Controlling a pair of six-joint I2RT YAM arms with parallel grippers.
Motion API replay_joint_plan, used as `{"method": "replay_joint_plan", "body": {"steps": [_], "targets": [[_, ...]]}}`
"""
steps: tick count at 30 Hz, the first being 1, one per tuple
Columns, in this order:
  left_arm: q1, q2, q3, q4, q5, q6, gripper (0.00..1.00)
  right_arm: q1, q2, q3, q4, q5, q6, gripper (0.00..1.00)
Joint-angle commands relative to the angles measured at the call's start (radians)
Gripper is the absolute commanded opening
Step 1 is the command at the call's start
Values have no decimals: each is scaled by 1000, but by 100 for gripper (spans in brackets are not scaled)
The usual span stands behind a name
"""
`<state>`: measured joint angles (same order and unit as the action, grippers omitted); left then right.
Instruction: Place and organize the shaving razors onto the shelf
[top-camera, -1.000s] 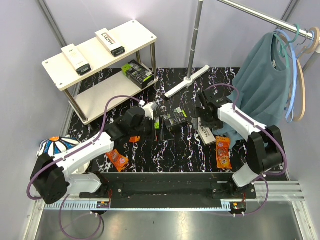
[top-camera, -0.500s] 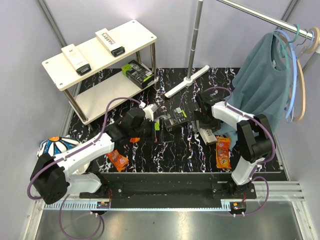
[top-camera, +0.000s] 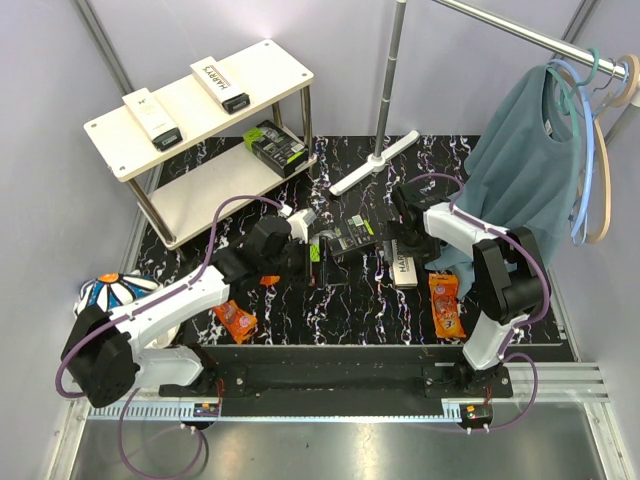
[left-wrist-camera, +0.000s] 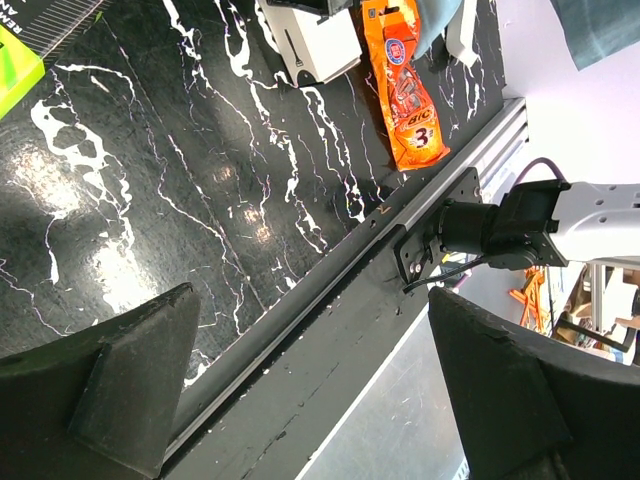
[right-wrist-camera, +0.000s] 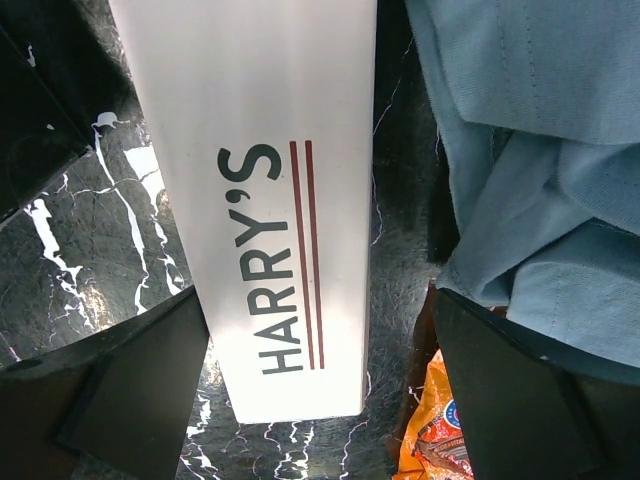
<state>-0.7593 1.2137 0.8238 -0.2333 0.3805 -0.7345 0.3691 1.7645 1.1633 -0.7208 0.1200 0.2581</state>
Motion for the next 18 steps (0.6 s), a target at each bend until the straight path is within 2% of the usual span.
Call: {"method": "replay_joint_plan", "body": {"steps": [1, 11, 14, 18], "targets": [[-3, -3, -12, 49, 26, 3, 99, 1, 16, 35, 24, 4, 1, 100], [-3, -8, -38, 51, 28, 0, 99, -1, 67, 52, 55, -74, 50, 98], [-3, -11, -45, 51, 26, -2, 99, 2, 78, 64, 50, -71, 72, 94], [-3, -25, -48, 49, 23, -2, 99, 1, 78, 67, 49, -91, 95, 82]]}}
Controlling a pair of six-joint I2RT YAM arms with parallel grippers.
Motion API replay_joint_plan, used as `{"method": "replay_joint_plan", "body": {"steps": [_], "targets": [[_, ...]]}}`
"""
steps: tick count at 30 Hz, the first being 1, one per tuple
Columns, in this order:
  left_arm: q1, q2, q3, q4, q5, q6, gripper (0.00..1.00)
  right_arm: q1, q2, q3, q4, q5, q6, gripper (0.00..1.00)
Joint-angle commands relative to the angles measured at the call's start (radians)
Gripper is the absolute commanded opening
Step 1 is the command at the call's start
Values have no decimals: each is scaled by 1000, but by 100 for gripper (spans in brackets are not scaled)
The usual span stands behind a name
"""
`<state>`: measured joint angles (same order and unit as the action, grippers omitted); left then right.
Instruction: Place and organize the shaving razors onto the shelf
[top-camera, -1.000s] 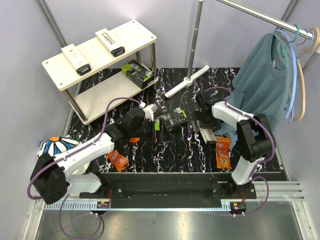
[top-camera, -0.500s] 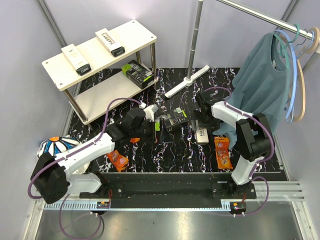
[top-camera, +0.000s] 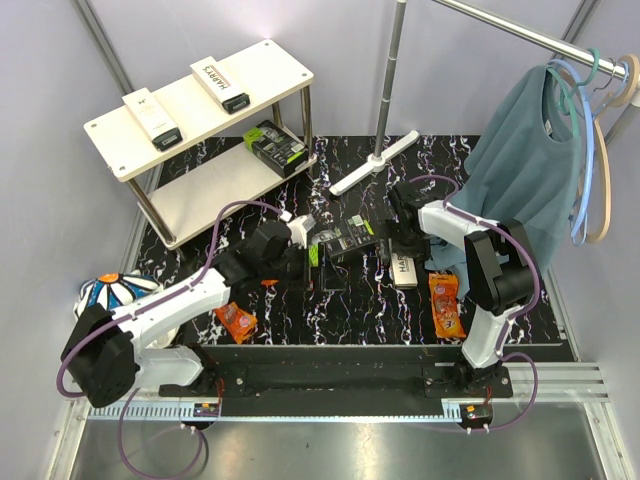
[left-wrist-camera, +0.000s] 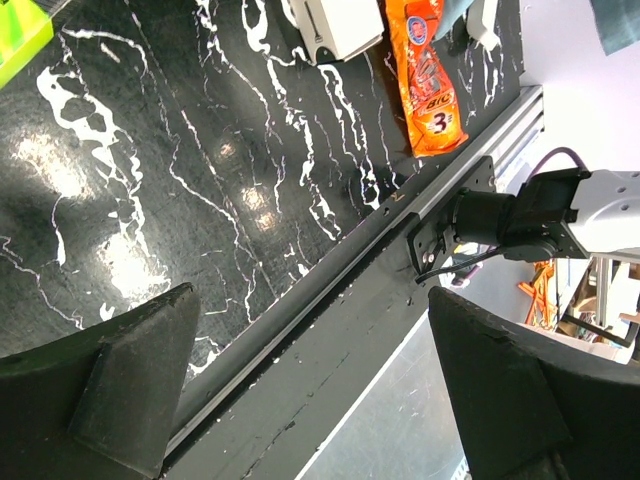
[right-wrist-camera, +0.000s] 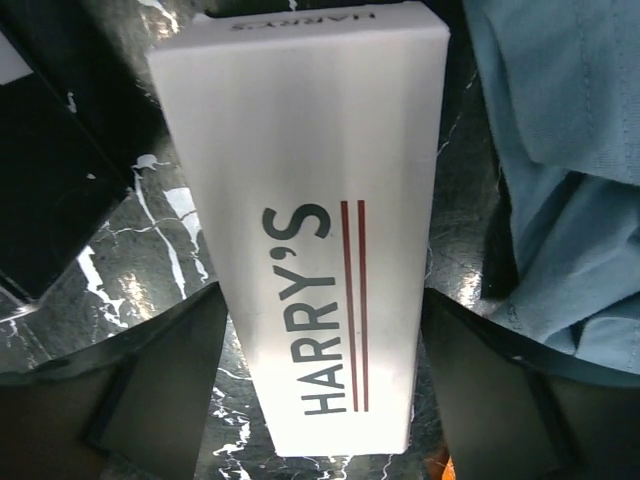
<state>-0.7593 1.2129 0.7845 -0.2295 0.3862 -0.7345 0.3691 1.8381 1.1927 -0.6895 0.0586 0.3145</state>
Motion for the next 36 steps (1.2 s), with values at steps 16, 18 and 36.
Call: {"method": "replay_joint_plan", "body": {"steps": [16, 18, 36], "targets": [[-3, -98, 21, -24, -23, 23, 99, 1, -108, 16, 27, -55, 124, 59], [-5, -114, 30, -30, -38, 26, 99, 1, -186, 8, 33, -55, 144, 59], [-14, -30, 315, 4, -92, 87, 99, 2, -766, -242, 418, -241, 656, 57]]}}
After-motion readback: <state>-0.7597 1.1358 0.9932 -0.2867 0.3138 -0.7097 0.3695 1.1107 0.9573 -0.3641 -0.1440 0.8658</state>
